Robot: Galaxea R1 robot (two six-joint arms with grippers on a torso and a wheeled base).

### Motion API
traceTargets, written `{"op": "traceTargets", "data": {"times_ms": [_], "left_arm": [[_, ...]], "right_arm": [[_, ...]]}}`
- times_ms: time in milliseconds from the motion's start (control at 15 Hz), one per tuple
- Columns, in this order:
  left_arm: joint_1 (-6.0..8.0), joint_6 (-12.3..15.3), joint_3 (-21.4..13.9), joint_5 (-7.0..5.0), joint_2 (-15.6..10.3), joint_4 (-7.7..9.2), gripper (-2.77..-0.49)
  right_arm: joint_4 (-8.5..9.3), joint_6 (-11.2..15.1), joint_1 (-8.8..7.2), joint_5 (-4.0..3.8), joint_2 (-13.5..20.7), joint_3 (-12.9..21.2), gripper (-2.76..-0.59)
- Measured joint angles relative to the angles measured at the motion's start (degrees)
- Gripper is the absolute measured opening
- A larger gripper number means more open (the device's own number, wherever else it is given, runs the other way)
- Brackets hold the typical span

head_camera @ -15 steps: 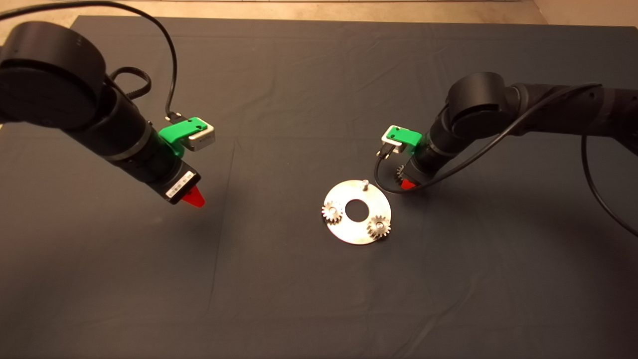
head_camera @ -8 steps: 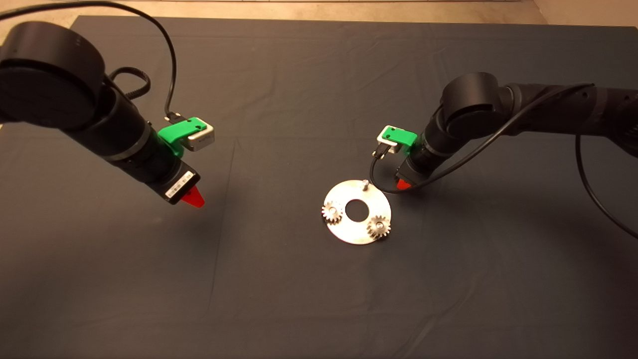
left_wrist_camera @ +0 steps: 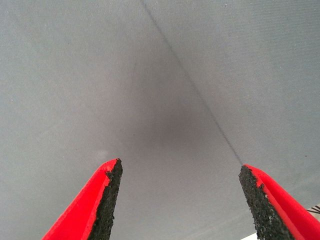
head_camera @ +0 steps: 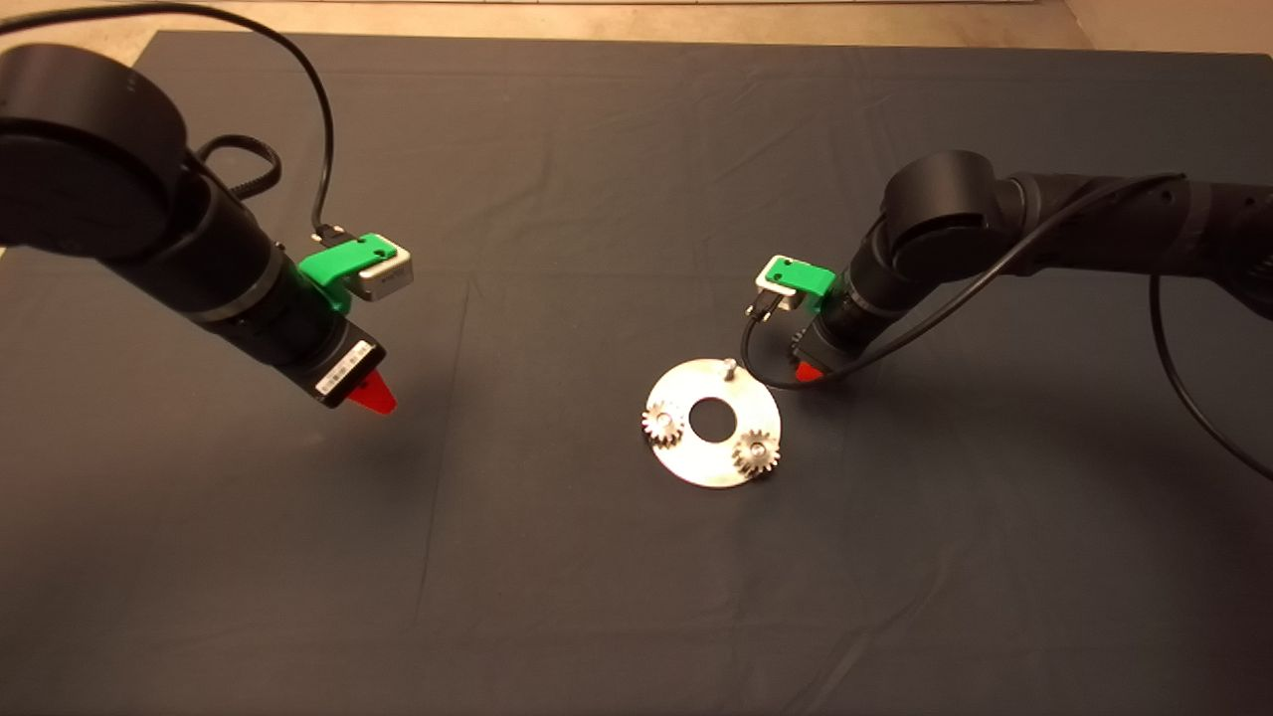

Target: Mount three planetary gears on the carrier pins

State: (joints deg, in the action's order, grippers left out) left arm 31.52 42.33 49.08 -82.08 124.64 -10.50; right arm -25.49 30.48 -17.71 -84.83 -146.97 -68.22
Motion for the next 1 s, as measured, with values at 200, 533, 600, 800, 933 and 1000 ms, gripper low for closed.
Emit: {"op": "traceTargets", "data": {"times_ms": [200, 533, 600, 800, 933, 1000], "left_arm": [[-0.01, 0.0, 0.0, 0.00, 0.0, 0.02, -1.62], [-0.02, 0.0, -0.1, 0.00, 0.0, 0.02, -1.62], [-0.01, 0.0, -0.1, 0.00, 0.0, 0.02, -1.62], [-0.02, 0.0, -0.2, 0.00, 0.0, 0.02, -1.62], [-0.01, 0.0, -0.4, 0.00, 0.0, 0.05, -1.62], [-0.02, 0.0, -0.4, 0.00, 0.0, 0.05, -1.62]], "right_arm": [[0.00, 0.0, 0.07, -0.05, 0.1, 0.0, -2.05], [-0.02, 0.0, 0.07, -0.16, 0.1, 0.0, -2.25], [0.00, 0.0, 0.07, -0.16, 0.1, 0.0, -2.26], [0.00, 0.0, 0.07, -0.20, 0.1, 0.0, -2.35], [0.00, 0.0, 0.07, -0.20, 0.1, 0.0, -2.35], [0.00, 0.0, 0.07, -0.20, 0.1, 0.0, -2.35]]}}
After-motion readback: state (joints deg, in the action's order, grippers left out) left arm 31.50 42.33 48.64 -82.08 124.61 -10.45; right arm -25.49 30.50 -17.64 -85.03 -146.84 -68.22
